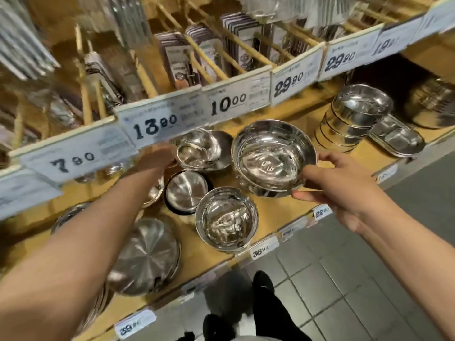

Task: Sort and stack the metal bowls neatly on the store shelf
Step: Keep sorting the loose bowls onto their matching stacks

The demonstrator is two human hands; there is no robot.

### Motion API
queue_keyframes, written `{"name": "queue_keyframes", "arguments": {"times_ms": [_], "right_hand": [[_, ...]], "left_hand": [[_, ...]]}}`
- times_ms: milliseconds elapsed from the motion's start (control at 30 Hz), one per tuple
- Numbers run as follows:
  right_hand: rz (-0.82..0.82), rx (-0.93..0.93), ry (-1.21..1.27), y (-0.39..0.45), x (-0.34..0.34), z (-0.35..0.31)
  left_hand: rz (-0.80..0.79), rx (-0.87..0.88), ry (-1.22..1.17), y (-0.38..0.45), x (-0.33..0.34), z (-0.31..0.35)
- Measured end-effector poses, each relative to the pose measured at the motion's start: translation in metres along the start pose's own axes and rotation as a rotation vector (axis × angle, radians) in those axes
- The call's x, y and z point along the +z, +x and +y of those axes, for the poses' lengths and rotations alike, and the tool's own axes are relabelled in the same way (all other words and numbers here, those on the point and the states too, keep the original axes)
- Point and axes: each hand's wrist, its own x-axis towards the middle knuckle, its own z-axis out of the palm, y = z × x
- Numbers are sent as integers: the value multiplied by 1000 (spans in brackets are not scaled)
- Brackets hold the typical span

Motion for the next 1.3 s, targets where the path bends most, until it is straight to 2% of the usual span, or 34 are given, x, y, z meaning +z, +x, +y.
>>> {"name": "queue_keyframes", "arguments": {"times_ms": [67,167,267,367,500,533,667,800,1033,1300], "right_hand": [[-24,2,4,-6,8,4],[-56,-7,-49,-12,17,13],[-67,-8,-85,-17,22,25],[-61,-9,-95,-19,27,39],[-81,-48,-156,-20,34,57],[-90,-58,-163,-21,36,61],[-93,-73,-211,-21,41,74],[-115,-63,-269,-16,44,83],[-173,-80,-343,4,45,94],[-209,-111,-426,18,45,103]], "left_hand": [[-14,-34,-87,-7,-14,-6],[86,-13,-55,-30,-41,-21],[51,31,-217,-52,-68,-45],[82,82,-219,-73,-90,-67],[217,20,-100,-93,-102,-87],[236,23,-97,-98,-103,-91],[142,56,-257,-116,-103,-100],[77,59,-267,-133,-100,-108],[140,-16,-314,-172,-91,-120],[185,-24,-392,-219,-63,-120]]}}
